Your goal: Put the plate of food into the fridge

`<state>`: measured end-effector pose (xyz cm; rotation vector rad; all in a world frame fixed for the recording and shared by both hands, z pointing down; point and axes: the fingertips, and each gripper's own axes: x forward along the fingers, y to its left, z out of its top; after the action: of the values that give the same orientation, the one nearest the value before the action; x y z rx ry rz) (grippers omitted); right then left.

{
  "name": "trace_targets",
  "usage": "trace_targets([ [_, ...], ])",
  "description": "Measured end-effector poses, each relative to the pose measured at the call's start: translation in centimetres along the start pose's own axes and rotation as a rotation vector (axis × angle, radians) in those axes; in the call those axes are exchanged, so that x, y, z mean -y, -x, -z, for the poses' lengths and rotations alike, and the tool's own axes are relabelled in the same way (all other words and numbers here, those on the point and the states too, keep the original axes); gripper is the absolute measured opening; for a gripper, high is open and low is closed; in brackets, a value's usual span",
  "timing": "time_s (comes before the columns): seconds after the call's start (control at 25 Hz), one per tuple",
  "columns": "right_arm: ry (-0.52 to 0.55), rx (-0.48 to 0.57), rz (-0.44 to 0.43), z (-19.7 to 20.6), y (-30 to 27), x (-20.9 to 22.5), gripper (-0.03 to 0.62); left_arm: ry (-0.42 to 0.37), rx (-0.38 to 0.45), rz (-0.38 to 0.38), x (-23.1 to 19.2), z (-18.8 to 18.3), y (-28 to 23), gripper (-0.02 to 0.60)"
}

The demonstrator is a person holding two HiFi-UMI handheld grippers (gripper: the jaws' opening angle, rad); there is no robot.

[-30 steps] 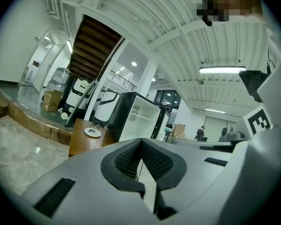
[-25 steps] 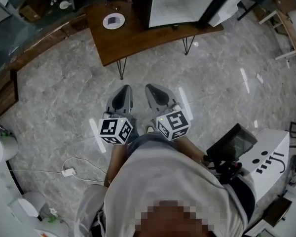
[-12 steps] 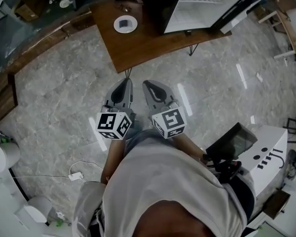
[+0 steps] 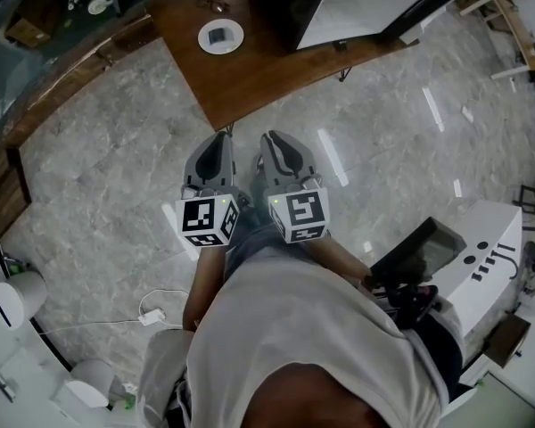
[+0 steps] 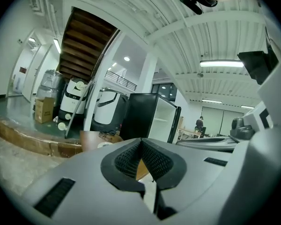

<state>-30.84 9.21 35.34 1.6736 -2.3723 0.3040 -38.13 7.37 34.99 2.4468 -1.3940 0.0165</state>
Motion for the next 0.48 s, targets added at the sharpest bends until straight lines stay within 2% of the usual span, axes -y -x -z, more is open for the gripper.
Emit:
trace_targets([
  [0.2,-0.037,-0.044,0.004,1.1,-4.8,2.3,0.021,0.063,0.019,0.003,-3.0,0.3,-4.4,0.02],
  [0.48,-0.076,-0.05,-0.006,-1.2,-13.7,8.2,0.021,0.002,-0.04,-0.045,-7.4,-1.3,-14.7,0.02],
])
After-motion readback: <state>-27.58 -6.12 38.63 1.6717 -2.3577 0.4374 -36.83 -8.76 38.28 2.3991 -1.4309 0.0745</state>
